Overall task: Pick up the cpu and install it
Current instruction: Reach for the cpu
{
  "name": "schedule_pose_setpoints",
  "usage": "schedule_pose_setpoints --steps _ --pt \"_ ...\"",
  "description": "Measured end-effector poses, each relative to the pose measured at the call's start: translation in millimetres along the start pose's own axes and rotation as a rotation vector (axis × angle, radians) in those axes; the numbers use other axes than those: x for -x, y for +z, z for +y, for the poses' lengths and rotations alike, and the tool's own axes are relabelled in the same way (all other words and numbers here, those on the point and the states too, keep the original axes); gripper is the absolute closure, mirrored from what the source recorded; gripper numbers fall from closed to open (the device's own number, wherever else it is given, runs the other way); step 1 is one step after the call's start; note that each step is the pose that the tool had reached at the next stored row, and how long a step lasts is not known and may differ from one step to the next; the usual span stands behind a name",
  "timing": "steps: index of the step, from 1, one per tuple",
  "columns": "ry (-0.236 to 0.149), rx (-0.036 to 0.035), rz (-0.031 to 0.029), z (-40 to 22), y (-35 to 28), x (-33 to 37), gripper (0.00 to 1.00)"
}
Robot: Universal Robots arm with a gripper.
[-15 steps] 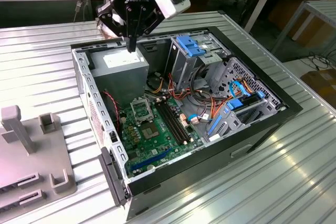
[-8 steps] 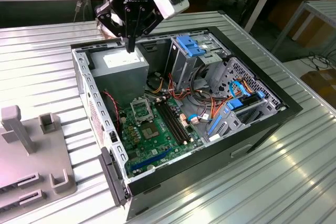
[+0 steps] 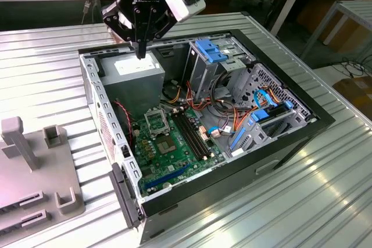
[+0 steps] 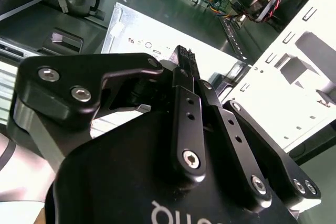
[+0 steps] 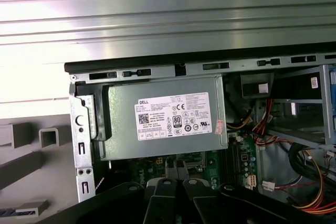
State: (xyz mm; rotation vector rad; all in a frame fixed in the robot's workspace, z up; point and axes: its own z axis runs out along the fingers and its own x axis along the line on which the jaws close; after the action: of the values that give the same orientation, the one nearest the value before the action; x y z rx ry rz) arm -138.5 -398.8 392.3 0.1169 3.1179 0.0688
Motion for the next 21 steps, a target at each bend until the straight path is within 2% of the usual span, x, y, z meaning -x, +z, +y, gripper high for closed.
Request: schedule_pose_setpoints --steps 21 --pt "0.0 -0.0001 0.0004 -1.1 0.0 -14.2 0.89"
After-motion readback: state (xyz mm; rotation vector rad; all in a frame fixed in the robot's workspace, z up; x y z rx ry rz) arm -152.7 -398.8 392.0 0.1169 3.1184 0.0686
